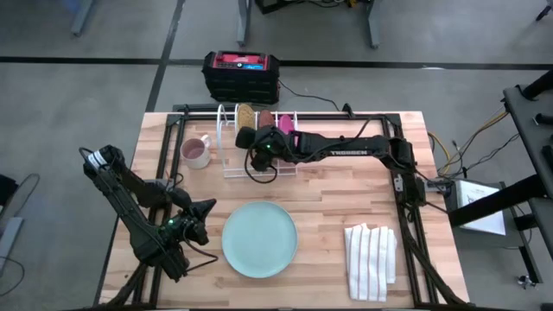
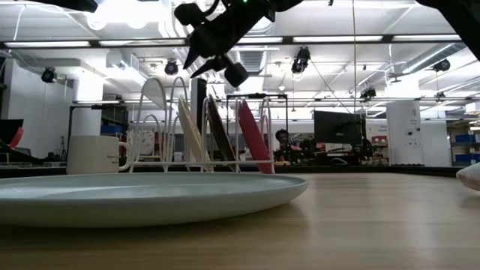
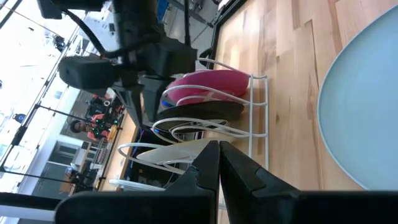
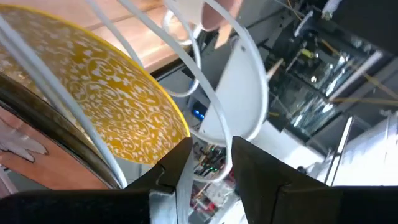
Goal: Sort dishes
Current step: Put the blue plate into the dish rack
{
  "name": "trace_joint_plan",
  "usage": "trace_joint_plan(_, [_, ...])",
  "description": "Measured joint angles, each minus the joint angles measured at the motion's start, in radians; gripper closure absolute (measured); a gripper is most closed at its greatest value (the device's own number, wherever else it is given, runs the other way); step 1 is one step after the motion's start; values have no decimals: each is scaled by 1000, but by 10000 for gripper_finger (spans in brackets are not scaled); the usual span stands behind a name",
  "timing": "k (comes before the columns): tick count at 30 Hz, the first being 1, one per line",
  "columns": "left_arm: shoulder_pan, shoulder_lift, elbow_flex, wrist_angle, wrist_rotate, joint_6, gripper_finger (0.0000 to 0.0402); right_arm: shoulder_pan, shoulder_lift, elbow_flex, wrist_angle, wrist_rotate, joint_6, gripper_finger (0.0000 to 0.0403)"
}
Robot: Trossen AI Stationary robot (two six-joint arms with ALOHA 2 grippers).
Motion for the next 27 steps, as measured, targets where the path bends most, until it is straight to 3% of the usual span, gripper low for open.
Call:
trace_joint_plan(5, [0,0,0,0,0,0,401,0,-26,0,1,42,87,309])
trace_joint_plan(8, [0,0,0,0,0,0,401,0,-40,0,5,108,219,314])
trace_joint_plan(14, [0,0,0,0,0,0,401,2,-50,0,1,380,660,329])
trace_joint_plan(19, [1,0,0,1,-5,0,401,3,-90,0,-80,571,902,347])
trace_joint_plan(23, [5,0,0,15,-9,-3,401,14,-171,0,-316,500,1237,362])
trace_joint_plan(27, [15,0,0,22,-11,-3,401,13,-277,0,-586,254,1623,372])
